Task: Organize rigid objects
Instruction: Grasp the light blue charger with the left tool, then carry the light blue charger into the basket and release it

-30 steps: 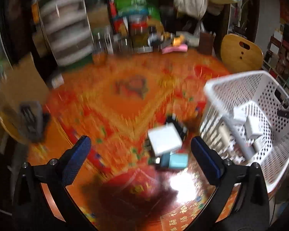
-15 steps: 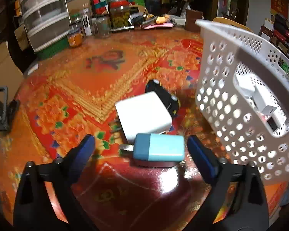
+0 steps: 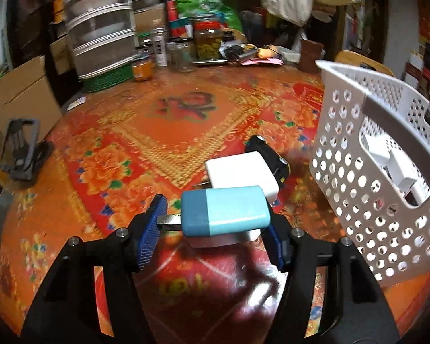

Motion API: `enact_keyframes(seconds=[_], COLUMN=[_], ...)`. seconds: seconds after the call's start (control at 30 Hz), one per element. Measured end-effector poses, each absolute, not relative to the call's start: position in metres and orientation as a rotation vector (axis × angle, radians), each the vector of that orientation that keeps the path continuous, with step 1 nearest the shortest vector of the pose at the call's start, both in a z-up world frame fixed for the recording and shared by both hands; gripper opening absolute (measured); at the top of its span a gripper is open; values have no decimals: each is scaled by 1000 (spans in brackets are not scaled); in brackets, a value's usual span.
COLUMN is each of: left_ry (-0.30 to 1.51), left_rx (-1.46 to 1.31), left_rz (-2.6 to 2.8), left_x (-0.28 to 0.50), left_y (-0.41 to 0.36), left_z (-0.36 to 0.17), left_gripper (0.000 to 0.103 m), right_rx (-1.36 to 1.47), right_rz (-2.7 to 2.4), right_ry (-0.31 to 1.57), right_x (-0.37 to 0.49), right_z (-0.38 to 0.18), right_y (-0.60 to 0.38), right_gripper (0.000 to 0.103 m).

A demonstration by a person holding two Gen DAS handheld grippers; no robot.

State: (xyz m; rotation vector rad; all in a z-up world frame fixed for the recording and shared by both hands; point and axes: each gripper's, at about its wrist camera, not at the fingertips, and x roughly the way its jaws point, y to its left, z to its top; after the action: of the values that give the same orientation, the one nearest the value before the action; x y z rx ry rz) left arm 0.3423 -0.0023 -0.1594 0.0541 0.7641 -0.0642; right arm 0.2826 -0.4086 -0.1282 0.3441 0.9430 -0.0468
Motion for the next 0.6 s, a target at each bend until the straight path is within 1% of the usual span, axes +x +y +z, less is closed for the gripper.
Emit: enact_keyframes(seconds=[0.07, 0.2, 0.33, 0.5, 0.6], left_ry=[750, 700, 676, 689, 705], left_rx=[6, 4, 37, 120, 153], left_rz=[-54, -57, -86, -86, -75], left_x=[330, 306, 295, 307, 317], left_y=[6, 2, -20, -54, -67], left_z=[-142, -102, -65, -44, -41], left_gripper=[60, 60, 60, 60, 60], right_rx=[343, 344, 344, 342, 342], right_rz=[-48, -45, -41, -38, -35], right_ry=[943, 941, 939, 937, 933], right_x=[283, 283, 283, 283, 282], right_z=[-128, -128, -128, -128, -127], right_y=[-409, -409, -409, -409, -409], right_gripper=[17, 17, 17, 17, 17])
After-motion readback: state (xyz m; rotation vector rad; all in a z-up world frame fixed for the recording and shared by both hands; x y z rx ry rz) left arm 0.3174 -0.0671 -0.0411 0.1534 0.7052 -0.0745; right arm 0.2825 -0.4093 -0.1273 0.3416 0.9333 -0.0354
